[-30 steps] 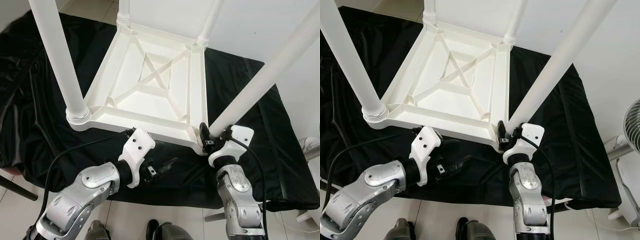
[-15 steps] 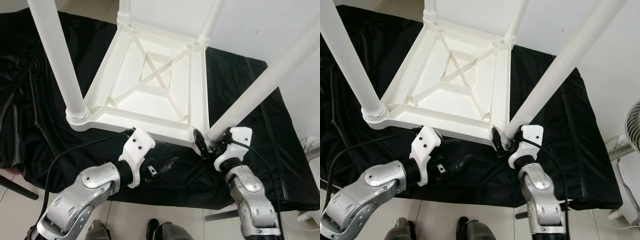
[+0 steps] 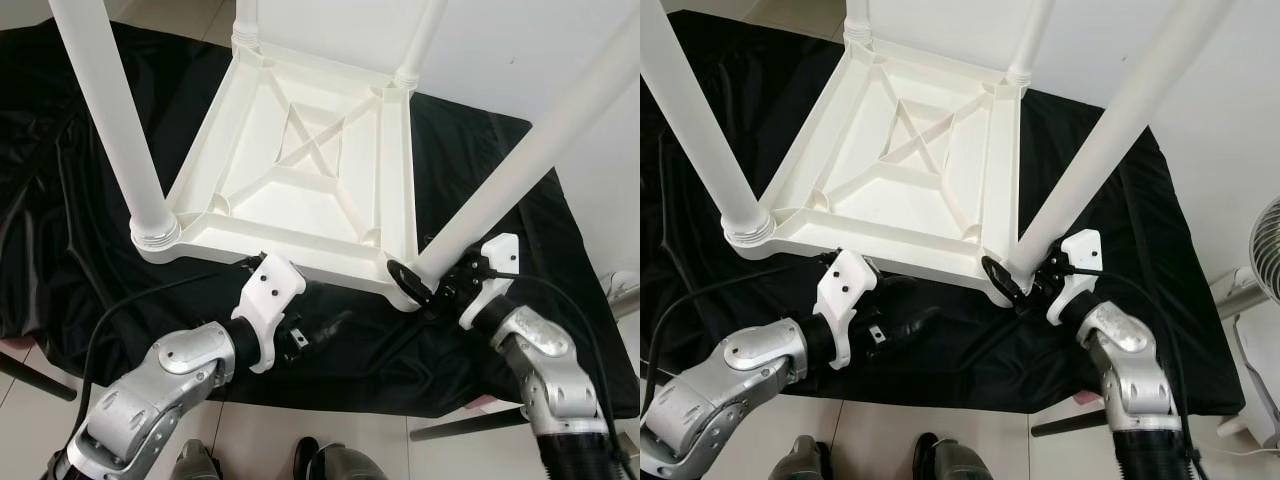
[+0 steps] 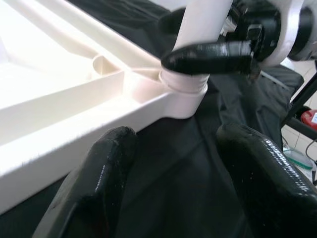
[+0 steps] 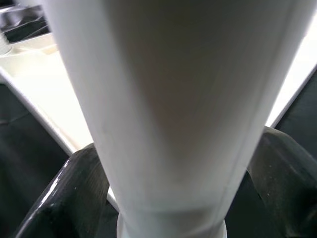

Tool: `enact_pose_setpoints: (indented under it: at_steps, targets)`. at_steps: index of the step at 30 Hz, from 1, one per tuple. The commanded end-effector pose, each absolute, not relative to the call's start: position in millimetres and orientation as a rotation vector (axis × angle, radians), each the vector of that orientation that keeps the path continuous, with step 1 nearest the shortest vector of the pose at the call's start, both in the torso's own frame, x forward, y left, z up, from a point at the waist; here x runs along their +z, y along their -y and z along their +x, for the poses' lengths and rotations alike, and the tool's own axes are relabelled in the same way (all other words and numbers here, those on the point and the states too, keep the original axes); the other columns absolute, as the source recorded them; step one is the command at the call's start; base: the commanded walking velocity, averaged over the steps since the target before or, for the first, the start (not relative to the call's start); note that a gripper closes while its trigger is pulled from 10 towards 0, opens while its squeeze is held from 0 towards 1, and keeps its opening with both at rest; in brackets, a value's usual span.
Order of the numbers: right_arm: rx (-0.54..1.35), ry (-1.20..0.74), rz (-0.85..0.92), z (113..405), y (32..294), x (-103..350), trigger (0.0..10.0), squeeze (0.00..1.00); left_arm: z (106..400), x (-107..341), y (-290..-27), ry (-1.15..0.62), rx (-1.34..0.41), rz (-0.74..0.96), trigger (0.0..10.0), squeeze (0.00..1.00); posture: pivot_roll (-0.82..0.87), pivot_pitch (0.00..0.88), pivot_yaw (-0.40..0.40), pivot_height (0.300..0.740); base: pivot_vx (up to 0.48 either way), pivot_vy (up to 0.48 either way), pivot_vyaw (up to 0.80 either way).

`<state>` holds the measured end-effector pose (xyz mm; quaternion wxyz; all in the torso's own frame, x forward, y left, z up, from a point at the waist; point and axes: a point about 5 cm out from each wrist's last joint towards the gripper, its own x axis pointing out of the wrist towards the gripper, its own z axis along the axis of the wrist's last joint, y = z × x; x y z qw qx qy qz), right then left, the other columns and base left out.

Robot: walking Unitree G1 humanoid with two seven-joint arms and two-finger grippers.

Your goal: Building children table

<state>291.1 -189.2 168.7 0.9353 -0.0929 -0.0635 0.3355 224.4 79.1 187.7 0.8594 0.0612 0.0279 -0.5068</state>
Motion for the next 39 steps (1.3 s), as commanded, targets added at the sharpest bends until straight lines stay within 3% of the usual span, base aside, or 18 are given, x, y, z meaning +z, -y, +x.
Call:
enact_pose_setpoints:
  at_steps: [1,2,15,25,33,39]
  targets:
    - [0.726,0.087,-0.217,293.2,187.1,158.7,6.9,0.00,221.5,186.9,-77.4,-0.068,-1.087,0.128,10.0,0.00,0.11,0.198,-0.142,0.740,0.000,0.000,0.00]
    - [0.742,0.082,-0.217,294.0,188.0,157.5,0.0,0.00,221.6,187.1,-77.9,-0.068,-1.086,0.128,10.0,0.00,0.11,0.198,-0.142,0.740,0.000,0.000,0.00]
    - [0.728,0.079,-0.178,288.6,187.8,148.7,0.0,0.00,220.2,185.8,-78.2,-0.077,-1.079,0.122,10.0,0.00,0.12,0.204,-0.148,0.740,0.000,0.000,0.00]
    - [0.340,0.118,-0.076,286.9,168.3,144.3,0.0,0.00,217.1,183.9,-77.3,-0.084,-1.079,0.114,10.0,0.00,0.12,0.205,-0.162,0.740,0.000,0.000,0.00]
    - [0.114,0.128,-0.041,276.7,137.7,146.0,0.0,0.00,216.0,183.6,-74.7,-0.082,-1.086,0.111,10.0,0.00,0.12,0.200,-0.172,0.740,0.000,0.000,0.00]
    - [0.017,0.101,-0.063,270.6,131.2,144.7,0.0,0.00,215.2,182.8,-74.4,-0.085,-1.085,0.111,10.0,0.00,0.13,0.197,-0.177,0.740,0.000,0.000,0.00]
